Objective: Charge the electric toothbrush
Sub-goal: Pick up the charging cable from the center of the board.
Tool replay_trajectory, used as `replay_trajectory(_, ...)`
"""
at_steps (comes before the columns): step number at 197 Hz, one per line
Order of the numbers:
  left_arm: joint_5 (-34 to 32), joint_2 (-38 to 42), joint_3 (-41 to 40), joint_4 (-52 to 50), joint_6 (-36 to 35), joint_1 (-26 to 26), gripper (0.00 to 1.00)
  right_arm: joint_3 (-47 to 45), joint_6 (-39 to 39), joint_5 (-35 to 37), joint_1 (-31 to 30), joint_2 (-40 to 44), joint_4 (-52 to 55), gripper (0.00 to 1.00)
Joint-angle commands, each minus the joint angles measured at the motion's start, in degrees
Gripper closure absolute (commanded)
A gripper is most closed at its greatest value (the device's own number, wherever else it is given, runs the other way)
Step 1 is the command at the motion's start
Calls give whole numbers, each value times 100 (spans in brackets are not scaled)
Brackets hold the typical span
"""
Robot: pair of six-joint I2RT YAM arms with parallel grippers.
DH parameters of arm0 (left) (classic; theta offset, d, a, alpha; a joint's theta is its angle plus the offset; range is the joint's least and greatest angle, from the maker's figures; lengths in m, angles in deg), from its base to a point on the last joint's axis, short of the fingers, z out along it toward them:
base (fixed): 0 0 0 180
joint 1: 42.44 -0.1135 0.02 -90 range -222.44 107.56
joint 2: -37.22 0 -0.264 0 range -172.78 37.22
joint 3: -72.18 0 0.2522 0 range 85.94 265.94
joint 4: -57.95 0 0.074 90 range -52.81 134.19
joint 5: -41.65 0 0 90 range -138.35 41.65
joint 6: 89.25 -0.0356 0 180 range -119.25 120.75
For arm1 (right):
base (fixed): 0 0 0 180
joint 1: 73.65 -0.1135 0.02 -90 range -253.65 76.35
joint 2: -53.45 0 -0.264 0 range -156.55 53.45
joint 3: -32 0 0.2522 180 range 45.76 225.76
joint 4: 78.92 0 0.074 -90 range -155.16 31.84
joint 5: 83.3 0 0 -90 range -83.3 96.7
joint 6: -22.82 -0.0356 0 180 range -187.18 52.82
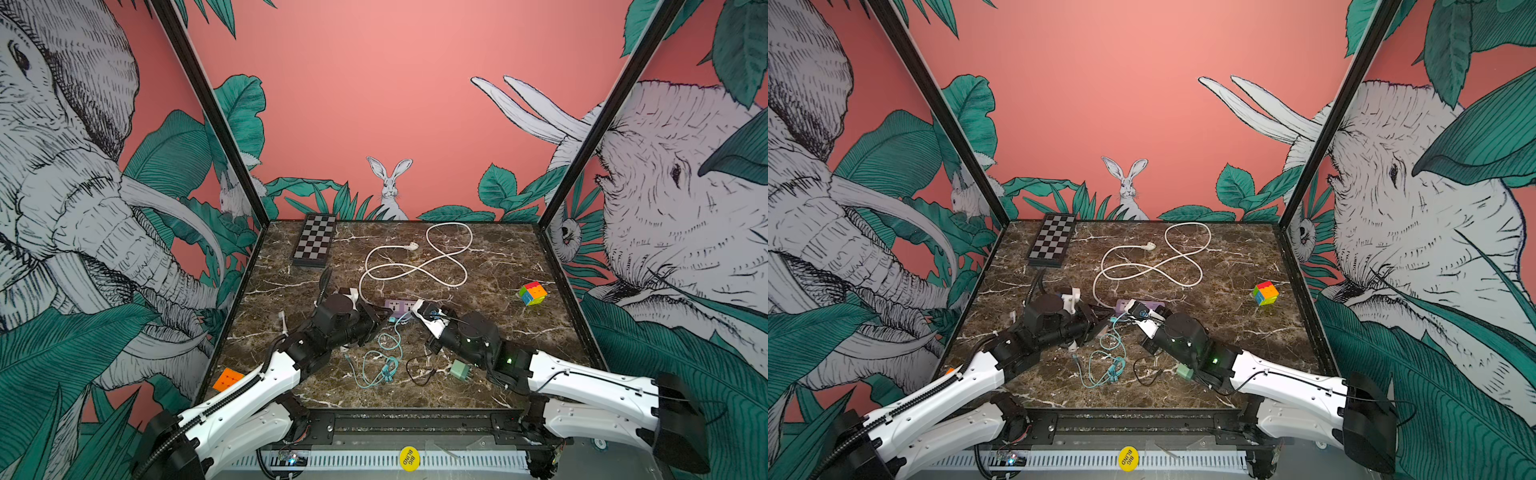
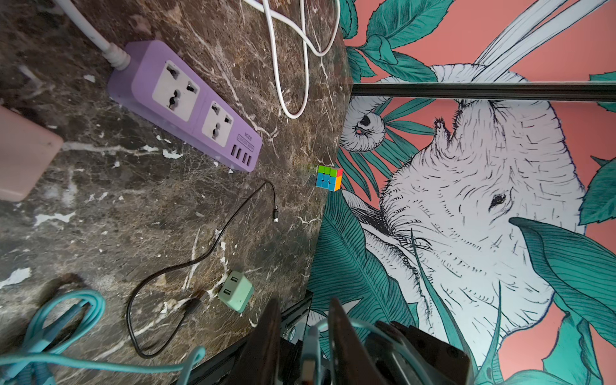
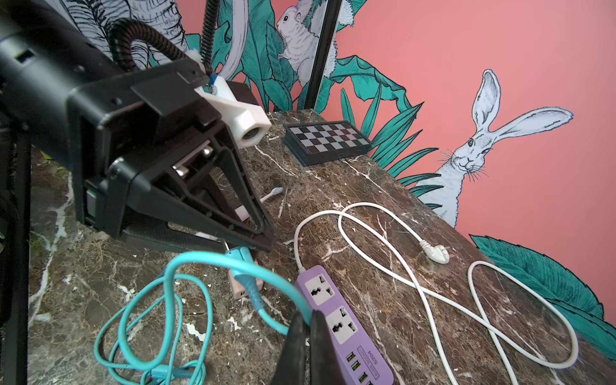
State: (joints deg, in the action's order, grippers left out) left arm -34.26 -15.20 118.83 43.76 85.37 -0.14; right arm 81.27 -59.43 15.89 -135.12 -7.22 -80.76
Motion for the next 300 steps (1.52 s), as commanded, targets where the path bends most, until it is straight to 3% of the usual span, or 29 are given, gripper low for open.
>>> replay_trajectory(1,-32,89,88,130,63,12,77,97,-10,-14,-39,46,-218,100)
replay_trajectory(228,-88,149,-12,158,107,15,91,39,-131,13,-64,37,-346,100)
replay_trajectory(270,-72,111,-6,192,111,14,100,45,-208,48,-67,107,-314,100)
replay_trajectory(278,-77,122,6,183,116,10,100,28,-242,49,-69,147,-315,91)
replay_trajectory(293,-94,149,0,144,116,8,100,-26,-305,35,-67,265,-308,58)
replay_trajectory(300,-113,174,-1,116,120,15,100,-35,-351,47,-66,332,-261,49)
